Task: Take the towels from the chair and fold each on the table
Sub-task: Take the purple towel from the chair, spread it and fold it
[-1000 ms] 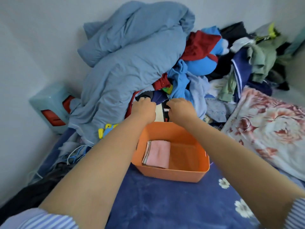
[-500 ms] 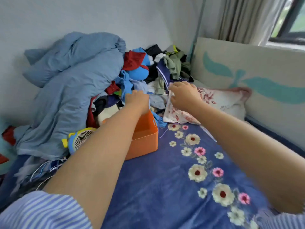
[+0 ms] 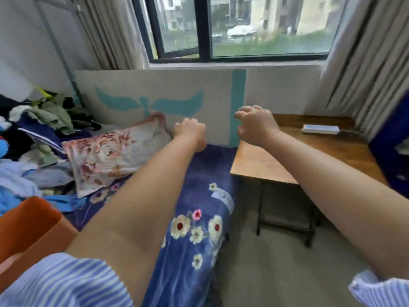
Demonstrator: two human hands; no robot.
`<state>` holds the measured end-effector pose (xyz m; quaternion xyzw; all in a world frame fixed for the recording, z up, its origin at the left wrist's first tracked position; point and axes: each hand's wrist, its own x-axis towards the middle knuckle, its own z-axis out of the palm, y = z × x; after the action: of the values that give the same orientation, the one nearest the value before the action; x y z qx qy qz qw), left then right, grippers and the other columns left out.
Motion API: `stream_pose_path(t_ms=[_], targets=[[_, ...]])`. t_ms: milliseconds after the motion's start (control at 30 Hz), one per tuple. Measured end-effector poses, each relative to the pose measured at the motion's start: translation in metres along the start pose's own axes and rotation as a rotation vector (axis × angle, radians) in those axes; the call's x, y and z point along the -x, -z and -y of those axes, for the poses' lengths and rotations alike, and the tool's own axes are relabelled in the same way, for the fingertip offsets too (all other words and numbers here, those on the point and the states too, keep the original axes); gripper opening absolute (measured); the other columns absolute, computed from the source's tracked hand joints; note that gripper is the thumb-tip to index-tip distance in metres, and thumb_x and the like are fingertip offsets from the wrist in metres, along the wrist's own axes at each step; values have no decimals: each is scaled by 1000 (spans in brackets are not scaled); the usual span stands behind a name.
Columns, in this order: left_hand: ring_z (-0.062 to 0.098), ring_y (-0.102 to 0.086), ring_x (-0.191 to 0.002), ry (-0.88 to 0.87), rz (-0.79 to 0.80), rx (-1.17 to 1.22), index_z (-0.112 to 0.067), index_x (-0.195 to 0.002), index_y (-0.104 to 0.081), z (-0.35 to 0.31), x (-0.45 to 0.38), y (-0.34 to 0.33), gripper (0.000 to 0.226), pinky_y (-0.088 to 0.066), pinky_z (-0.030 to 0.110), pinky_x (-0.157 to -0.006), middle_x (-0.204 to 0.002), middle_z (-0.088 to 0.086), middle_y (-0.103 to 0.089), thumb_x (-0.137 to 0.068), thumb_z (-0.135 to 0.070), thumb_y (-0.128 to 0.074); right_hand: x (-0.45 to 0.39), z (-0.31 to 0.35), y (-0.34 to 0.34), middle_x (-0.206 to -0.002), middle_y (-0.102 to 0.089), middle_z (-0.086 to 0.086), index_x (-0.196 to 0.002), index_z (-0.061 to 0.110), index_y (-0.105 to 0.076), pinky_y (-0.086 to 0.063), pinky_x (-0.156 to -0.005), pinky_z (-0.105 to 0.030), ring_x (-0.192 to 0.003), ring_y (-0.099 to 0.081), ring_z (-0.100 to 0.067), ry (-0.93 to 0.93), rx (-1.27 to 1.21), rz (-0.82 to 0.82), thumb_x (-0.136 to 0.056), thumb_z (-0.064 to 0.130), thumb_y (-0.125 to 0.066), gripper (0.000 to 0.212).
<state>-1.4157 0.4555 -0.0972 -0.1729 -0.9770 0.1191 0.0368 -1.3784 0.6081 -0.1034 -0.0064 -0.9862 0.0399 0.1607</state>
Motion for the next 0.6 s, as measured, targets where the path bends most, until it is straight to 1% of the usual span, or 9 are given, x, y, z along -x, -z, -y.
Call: stream_pose_path(t_ms=[67, 100, 200, 333, 367, 400, 433, 500, 600], targets=[[29, -39, -130, -97, -26, 8, -12, -131, -48, -60, -18, 14, 39, -36, 39, -103, -136, 12, -45, -93, -20, -43, 18, -57, 9, -136, -48, -5, -125, 13, -53, -35, -100, -36, -126, -40, -28, -93, 17, -9, -88, 18, -47, 38], [29, -40, -129, -121, -28, 7, -12, -131, -48, -70, -21, 14, 39, -36, 39, -103, -135, 11, -45, -93, -20, -43, 21, -66, 8, -136, -48, -4, -125, 13, -53, -35, -100, -36, -126, -40, -29, -101, 12, -3, -88, 18, -46, 38], [28, -40, -128, -255, -71, 25, -13, -130, -49, -172, -48, 42, 38, -38, 39, -100, -133, 11, -46, -93, -19, -44, 46, -163, 27, -136, -48, -4, -123, 11, -54, -34, -101, -37, -126, -39, -29, -232, 60, -3, -89, 18, -45, 36], [27, -41, -127, -352, -114, 69, -13, -130, -49, -275, -74, 70, 38, -39, 39, -98, -133, 11, -46, -92, -16, -43, 68, -263, 49, -137, -46, -3, -125, 11, -52, -30, -104, -40, -128, -37, -27, -314, 120, 8, -91, 18, -44, 36], [27, -41, -126, -384, -119, 90, -13, -129, -49, -311, -81, 79, 38, -39, 38, -98, -132, 11, -47, -92, -14, -42, 77, -296, 59, -138, -46, -4, -126, 10, -52, -31, -104, -40, -128, -37, -26, -335, 142, 6, -92, 18, -43, 36], [27, -42, -125, -390, -121, 103, -13, -129, -50, -318, -85, 79, 38, -40, 37, -97, -131, 11, -48, -91, -13, -42, 78, -305, 58, -138, -46, -5, -127, 10, -51, -32, -103, -40, -128, -38, -26, -342, 154, 4, -92, 18, -43, 37], [27, -42, -125, -432, -138, 126, -13, -128, -51, -361, -91, 92, 38, -40, 36, -96, -131, 10, -48, -91, -13, -42, 89, -347, 70, -137, -47, -5, -127, 10, -52, -33, -102, -40, -127, -39, -27, -379, 180, -3, -92, 17, -42, 37], [27, -42, -125, -464, -132, 133, -14, -127, -52, -385, -97, 94, 37, -38, 36, -97, -131, 9, -48, -91, -14, -43, 97, -372, 72, -137, -47, -6, -127, 10, -52, -33, -102, -40, -127, -39, -28, -410, 159, 7, -92, 17, -42, 37], [28, -42, -124, -531, -143, 145, -12, -126, -52, -447, -115, 109, 36, -38, 36, -96, -129, 10, -48, -91, -13, -42, 111, -434, 83, -137, -47, -7, -125, 9, -53, -32, -102, -39, -128, -38, -28, -496, 170, 3, -92, 17, -42, 36]])
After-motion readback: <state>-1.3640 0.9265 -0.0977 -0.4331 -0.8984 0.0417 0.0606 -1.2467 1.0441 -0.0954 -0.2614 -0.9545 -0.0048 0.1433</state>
